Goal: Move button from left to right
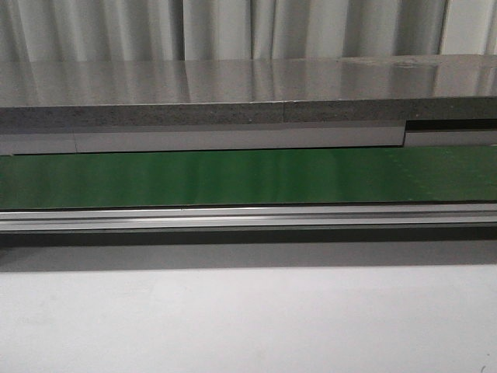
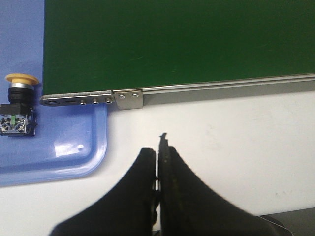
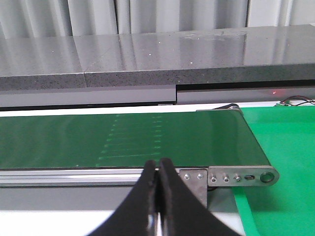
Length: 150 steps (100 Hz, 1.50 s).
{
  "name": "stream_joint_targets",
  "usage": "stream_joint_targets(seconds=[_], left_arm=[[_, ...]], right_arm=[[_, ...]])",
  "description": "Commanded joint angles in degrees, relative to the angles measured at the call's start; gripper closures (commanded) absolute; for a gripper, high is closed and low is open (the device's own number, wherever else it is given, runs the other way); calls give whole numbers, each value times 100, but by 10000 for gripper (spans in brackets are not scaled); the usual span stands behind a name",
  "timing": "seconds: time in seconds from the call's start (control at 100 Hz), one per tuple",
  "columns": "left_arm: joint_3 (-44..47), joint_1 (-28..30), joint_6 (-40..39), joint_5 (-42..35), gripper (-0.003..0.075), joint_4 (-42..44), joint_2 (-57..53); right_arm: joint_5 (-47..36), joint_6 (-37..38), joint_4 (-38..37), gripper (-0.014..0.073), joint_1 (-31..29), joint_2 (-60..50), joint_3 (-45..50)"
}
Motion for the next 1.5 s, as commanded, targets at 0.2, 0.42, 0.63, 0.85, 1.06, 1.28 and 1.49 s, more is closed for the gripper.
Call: stream_joint_targets(seconds=[0.2, 0.42, 0.63, 0.85, 1.06, 1.28, 1.49], left_arm=[[-194, -4, -53, -244, 228, -101, -14], [-194, -4, -53, 46, 112, 103, -14], [-327, 580, -280, 448, 112, 913, 164], [-642, 1831, -268, 465, 112, 986, 876], [-1128, 2263, -268, 418, 112, 1017, 2112], [-1822, 2332, -268, 394, 112, 1006, 3507], [-2314, 2332, -137, 488, 112, 983, 4349]], right_arm=[[-472, -55, -69, 660, -9, 81, -93], [-472, -55, -69, 660, -9, 81, -93], [-472, -55, -69, 660, -9, 81, -93], [-472, -55, -69, 660, -9, 81, -93], [-472, -55, -69, 660, -9, 81, -93], [-472, -55, -69, 660, -9, 81, -93], [-472, -55, -69, 660, -9, 81, -93]])
